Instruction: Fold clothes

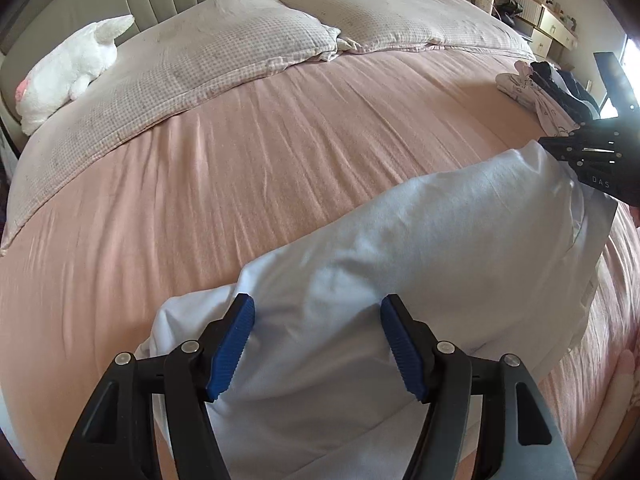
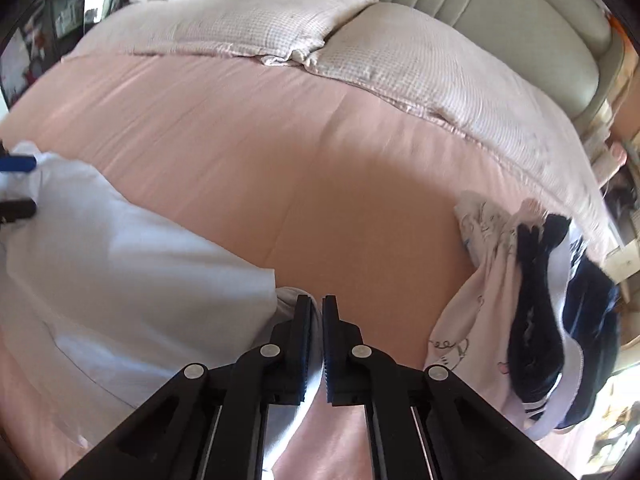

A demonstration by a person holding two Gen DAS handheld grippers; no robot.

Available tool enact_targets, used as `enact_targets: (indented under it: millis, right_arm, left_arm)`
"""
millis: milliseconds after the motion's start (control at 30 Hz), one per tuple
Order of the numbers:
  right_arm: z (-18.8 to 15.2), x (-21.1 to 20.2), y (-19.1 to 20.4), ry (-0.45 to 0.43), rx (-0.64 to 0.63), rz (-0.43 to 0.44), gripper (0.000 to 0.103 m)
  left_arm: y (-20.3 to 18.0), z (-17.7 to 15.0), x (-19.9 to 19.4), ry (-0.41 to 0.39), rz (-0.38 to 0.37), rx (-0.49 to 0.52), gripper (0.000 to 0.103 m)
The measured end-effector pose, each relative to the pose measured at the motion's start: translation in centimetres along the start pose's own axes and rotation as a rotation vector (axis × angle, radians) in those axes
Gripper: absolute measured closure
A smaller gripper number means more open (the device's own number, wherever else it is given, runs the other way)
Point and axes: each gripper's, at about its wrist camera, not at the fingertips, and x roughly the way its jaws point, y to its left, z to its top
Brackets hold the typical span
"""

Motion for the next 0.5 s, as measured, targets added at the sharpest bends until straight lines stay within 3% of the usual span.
enact_targets:
  millis: [100,200,267,333,400,433,500]
  right_arm:
    - [-1.1,-0.1,-1.3,0.021,0.054,-0.025,0.101]
    - [-2.9,1.0,-3.7,0.113,0.086,-0.149,0.103]
    - [-3.2,-0.5,-6.4,0.082,0.265,-0.011,0.103]
    - [-1.6,-3.8,-7.1,-0.069,0.365,0.082,0.103]
    - [0.7,-6.7,-5.8,-0.208,0.322,0.121,0.102]
    - [1.6,-7.1,-4.7,-0.233,0.293,0.157,0.102]
    - [2.9,-5.7,-1.8,-0.196,0.229,0.250,0.101]
  left_arm:
    - [0.4,-0.9,-0.1,0.019,0.004,-0.012,0.035]
    - [1.0,-1.3,-0.1,0.037,-0.004,-0.025,0.032]
    - [1.0,-0.8,-1.0,-0.002,-0.006,-0.029,0.033]
    - [0.6,0.0,-2.0,-0.067,-0.009,-0.019,0.033]
    - [-0.7,1.2,-2.5,-0.132,-0.031,0.057,0.032]
    - [-1.5,1.6,-1.9,-0.124,-0.028,0.097,0.032]
    - [-2.4,1.6,0.5,-0.025,-0.015,0.146,0.032]
